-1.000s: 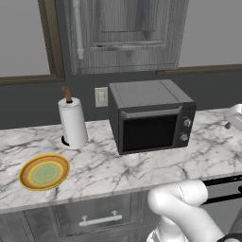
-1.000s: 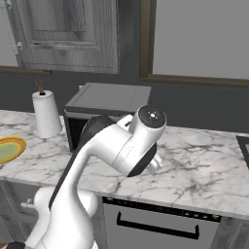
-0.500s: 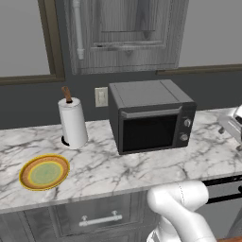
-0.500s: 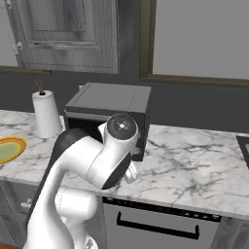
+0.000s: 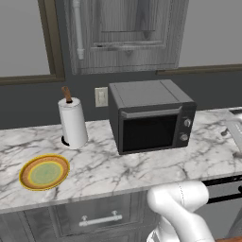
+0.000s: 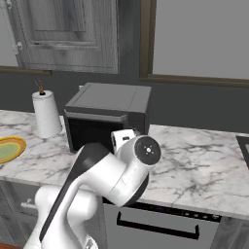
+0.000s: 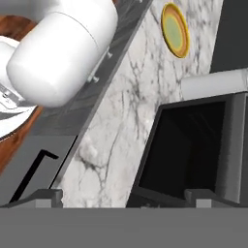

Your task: Pull the toaster oven rack outwards. Pick up the baguette from the plate and place it on the toaster oven rack. Close the toaster oven door fully and set the temperature to the lowest setting.

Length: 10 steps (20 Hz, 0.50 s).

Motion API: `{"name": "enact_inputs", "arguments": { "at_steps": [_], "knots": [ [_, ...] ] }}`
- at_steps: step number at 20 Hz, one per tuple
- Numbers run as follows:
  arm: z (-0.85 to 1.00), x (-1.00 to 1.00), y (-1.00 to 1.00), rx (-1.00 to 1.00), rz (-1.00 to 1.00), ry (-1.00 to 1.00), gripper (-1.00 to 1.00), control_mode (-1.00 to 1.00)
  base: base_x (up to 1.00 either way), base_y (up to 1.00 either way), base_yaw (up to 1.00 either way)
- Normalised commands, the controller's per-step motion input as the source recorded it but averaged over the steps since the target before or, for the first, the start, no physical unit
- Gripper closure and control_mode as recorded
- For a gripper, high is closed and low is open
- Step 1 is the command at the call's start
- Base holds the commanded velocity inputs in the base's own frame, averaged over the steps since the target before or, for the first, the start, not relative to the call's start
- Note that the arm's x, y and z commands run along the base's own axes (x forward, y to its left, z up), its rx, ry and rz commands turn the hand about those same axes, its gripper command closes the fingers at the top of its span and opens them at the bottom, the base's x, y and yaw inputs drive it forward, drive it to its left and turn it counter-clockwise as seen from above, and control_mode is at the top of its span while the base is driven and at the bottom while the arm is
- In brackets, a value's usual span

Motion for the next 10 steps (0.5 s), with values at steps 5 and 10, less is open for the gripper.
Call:
{"name": "enact_inputs", "arguments": {
  "at_steps": [5,10],
  "knots": [
    [-0.18,-0.03,0.0,0.12,-0.16,0.0,-1.0,-1.0,0.0,0.0,0.0],
    [-0.15,0.0,0.16,0.04,-0.12,0.0,-1.0,-1.0,0.0,0.0,0.0]
  ]
}}
